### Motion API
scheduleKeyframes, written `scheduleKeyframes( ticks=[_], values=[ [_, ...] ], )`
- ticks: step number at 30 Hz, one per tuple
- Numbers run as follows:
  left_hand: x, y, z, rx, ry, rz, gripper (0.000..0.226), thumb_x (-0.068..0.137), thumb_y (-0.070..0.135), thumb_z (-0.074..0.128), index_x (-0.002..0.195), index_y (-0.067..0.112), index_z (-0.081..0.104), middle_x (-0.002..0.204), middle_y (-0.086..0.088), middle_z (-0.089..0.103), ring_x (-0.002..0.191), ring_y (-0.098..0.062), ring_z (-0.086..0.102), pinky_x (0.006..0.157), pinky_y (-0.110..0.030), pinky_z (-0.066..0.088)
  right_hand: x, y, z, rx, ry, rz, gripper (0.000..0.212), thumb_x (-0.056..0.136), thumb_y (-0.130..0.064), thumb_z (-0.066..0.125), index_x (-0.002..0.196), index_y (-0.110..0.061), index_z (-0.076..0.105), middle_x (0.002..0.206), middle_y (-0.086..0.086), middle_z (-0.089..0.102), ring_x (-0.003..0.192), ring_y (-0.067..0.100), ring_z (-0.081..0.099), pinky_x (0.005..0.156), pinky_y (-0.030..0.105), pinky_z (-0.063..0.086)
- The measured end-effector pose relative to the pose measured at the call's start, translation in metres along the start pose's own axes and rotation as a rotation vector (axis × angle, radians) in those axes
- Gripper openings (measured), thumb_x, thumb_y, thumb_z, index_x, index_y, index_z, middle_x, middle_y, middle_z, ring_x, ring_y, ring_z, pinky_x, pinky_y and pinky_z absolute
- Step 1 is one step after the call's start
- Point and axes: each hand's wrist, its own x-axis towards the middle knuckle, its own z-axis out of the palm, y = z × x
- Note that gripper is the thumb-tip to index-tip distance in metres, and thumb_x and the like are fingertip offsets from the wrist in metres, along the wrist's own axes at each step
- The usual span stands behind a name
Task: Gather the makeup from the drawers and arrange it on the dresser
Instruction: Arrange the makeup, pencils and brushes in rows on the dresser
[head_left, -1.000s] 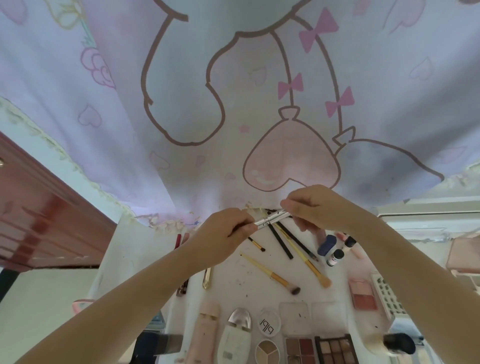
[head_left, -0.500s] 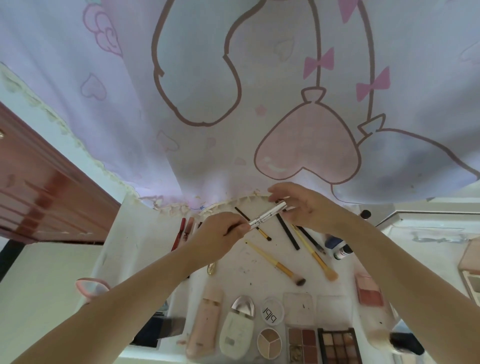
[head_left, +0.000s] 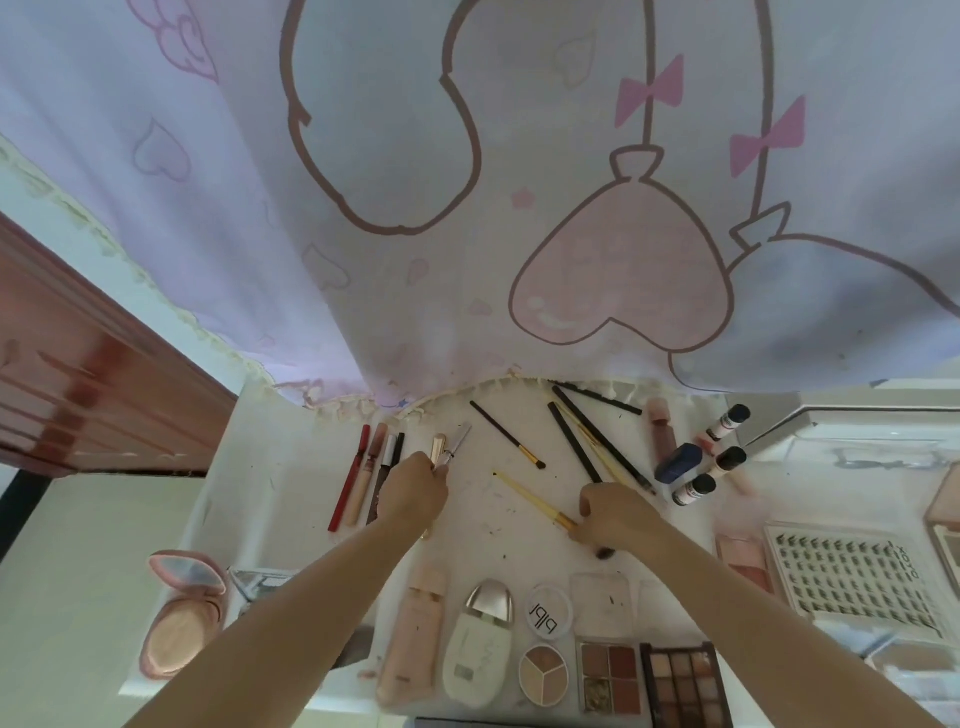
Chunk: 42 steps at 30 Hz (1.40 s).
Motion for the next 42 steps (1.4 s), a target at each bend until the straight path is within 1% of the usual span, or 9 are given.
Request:
scheduleKeyframes(
  ticks=[4, 15, 18, 23, 30, 32, 35, 39, 42],
  values=[
    [0.003, 0.005, 0.013, 0.083, 0.0, -0.005, 0.033, 0.098, 0.029, 0.035, 0.107, 0.0, 0.051, 0.101, -0.013, 0.062, 0.095, -0.029, 0.061, 0.066, -0.029, 0.04, 0.004, -0.001, 0.01, -0.068, 0.057, -0.027, 0.016, 0.086, -0.026, 0.052, 0.092, -0.014, 0.042, 0.072, -0.005, 0.038, 0.079, 0.016, 0.046, 0.057, 0.023, 0.035],
    [0.011, 0.004, 0.015, 0.461, -0.032, 0.079, 0.033, 0.097, 0.026, 0.036, 0.119, 0.009, 0.052, 0.112, -0.006, 0.062, 0.102, -0.022, 0.061, 0.071, -0.027, 0.046, 0.013, -0.003, 0.01, -0.237, 0.233, -0.165, 0.026, 0.092, -0.019, 0.039, 0.115, -0.01, 0.049, 0.117, 0.008, 0.05, 0.105, 0.024, 0.052, 0.079, 0.029, 0.04],
    [0.012, 0.011, 0.013, 0.526, 0.002, 0.197, 0.038, 0.098, 0.023, 0.034, 0.133, 0.007, 0.036, 0.129, -0.01, 0.05, 0.111, -0.024, 0.056, 0.076, -0.028, 0.047, 0.014, 0.001, 0.007, -0.245, 0.321, -0.207, 0.026, 0.092, -0.018, 0.038, 0.114, -0.011, 0.051, 0.117, 0.006, 0.051, 0.105, 0.021, 0.051, 0.075, 0.025, 0.031],
    [0.027, 0.046, 0.016, 0.621, 0.005, 0.454, 0.044, 0.088, -0.001, 0.04, 0.13, 0.009, 0.038, 0.131, -0.009, 0.04, 0.122, -0.026, 0.039, 0.094, -0.034, 0.04, 0.008, 0.015, 0.001, -0.217, 0.422, -0.209, 0.027, 0.092, -0.018, 0.038, 0.113, -0.014, 0.054, 0.114, 0.002, 0.054, 0.107, 0.02, 0.051, 0.099, 0.029, 0.028],
    [0.033, 0.072, 0.035, 0.802, -0.072, 0.66, 0.039, 0.087, -0.002, 0.042, 0.126, 0.003, 0.043, 0.128, -0.013, 0.046, 0.12, -0.028, 0.04, 0.097, -0.033, 0.036, -0.011, 0.029, -0.024, 0.233, 0.291, -0.192, 0.021, 0.089, -0.015, 0.051, 0.102, -0.01, 0.067, 0.085, -0.002, 0.061, 0.074, 0.01, 0.055, 0.068, 0.015, 0.043],
    [0.032, 0.069, 0.036, 0.785, -0.085, 0.697, 0.038, 0.089, -0.002, 0.039, 0.126, 0.003, 0.042, 0.128, -0.014, 0.047, 0.12, -0.028, 0.04, 0.097, -0.034, 0.034, -0.018, 0.033, -0.032, 0.458, 0.295, -0.154, 0.011, 0.085, -0.011, 0.059, 0.086, -0.016, 0.068, 0.064, -0.01, 0.052, 0.056, 0.002, 0.044, 0.054, 0.009, 0.039],
    [0.028, 0.066, 0.035, 0.601, -0.112, 0.653, 0.04, 0.089, -0.002, 0.037, 0.128, 0.005, 0.038, 0.126, -0.012, 0.049, 0.116, -0.027, 0.044, 0.092, -0.032, 0.037, -0.021, 0.036, -0.04, 0.696, 0.266, -0.135, 0.027, 0.079, -0.006, 0.064, 0.062, -0.025, 0.058, 0.052, -0.008, 0.046, 0.049, 0.006, 0.041, 0.046, 0.009, 0.034],
    [0.021, 0.065, 0.028, 0.11, -0.034, 0.343, 0.024, 0.094, 0.011, 0.042, 0.118, 0.006, 0.042, 0.109, -0.009, 0.063, 0.097, -0.025, 0.06, 0.074, -0.03, 0.046, -0.005, 0.02, -0.045, 0.914, 0.206, -0.088, 0.021, 0.079, -0.002, 0.064, 0.065, -0.017, 0.059, 0.058, 0.003, 0.05, 0.045, 0.01, 0.04, 0.04, 0.012, 0.035],
    [0.023, 0.056, 0.025, -0.008, -0.036, 0.194, 0.025, 0.092, 0.012, 0.048, 0.115, 0.005, 0.043, 0.107, -0.01, 0.065, 0.102, -0.026, 0.057, 0.085, -0.031, 0.041, 0.018, -0.003, -0.044, 0.891, 0.067, -0.012, 0.016, 0.08, -0.003, 0.064, 0.068, -0.011, 0.058, 0.056, 0.003, 0.049, 0.034, 0.007, 0.038, 0.036, 0.015, 0.031]
  ],
)
